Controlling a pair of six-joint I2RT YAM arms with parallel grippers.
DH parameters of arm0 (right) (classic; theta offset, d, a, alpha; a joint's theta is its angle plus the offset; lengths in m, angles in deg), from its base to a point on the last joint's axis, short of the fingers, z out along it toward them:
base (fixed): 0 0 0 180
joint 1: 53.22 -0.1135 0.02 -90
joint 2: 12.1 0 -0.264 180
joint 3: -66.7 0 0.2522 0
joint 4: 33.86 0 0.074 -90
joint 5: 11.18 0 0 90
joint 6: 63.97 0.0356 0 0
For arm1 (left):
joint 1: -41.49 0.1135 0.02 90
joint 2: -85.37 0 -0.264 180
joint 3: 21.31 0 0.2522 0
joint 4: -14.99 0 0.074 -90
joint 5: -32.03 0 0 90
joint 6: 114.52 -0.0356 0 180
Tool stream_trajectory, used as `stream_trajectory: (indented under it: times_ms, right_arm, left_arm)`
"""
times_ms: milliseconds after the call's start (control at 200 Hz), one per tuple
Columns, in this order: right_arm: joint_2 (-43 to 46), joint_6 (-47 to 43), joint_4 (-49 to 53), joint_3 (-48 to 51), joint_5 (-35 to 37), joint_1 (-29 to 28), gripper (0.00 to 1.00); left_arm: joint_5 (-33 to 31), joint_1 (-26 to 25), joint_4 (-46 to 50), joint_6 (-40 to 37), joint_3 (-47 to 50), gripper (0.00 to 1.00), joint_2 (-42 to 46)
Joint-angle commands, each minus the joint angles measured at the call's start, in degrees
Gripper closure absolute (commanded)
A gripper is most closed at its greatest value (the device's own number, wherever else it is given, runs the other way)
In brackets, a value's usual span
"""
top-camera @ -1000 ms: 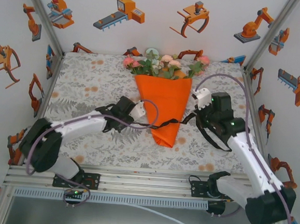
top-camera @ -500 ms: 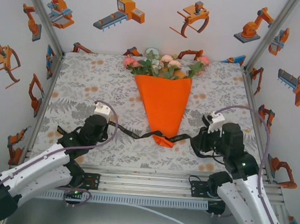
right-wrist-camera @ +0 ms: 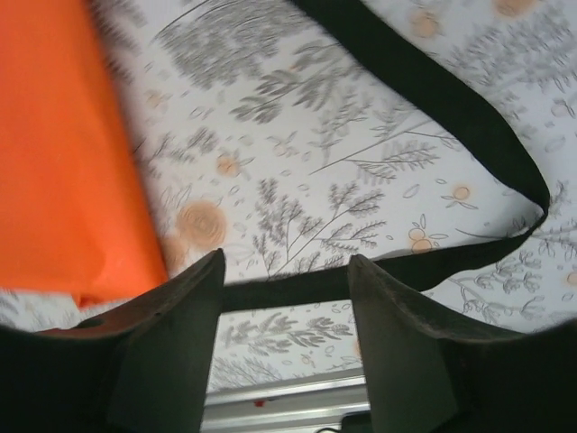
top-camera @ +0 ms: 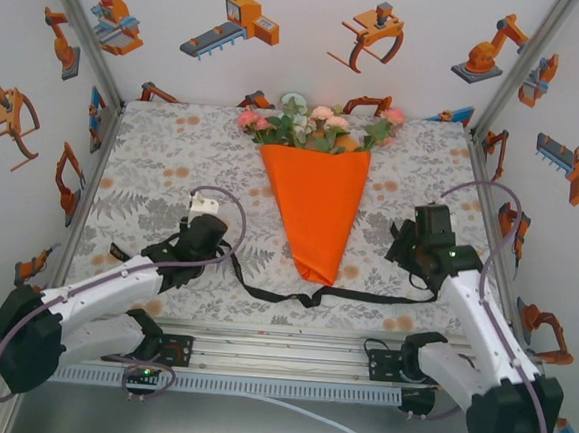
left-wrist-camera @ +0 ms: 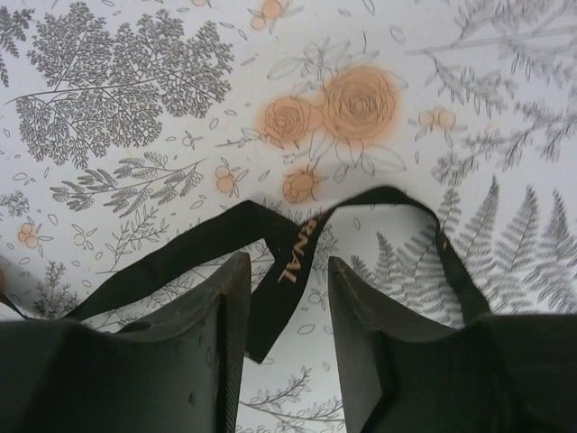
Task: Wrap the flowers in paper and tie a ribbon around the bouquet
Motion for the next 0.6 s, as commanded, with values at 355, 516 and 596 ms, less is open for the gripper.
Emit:
stream_trajectory:
  times_ms: [355,516,596]
  right_arm:
    - [-16.06,22.46,17.11,-1.16,6.31,5.58,0.3]
    - [-16.05,24.2,7.92,3.57,2.43,5.58,0.32]
    - [-16.8,25.05,5.39,4.87,1.91,5.57,0.36]
  left_arm:
    - [14.98,13.43,7.2,12.26,-5.09,0.32,12.79]
    - [24.05,13.57,0.78,6.61,-3.0,0.01,15.9]
    - [28.97,13.58,-2.28,5.2,-1.95,0.03,17.31]
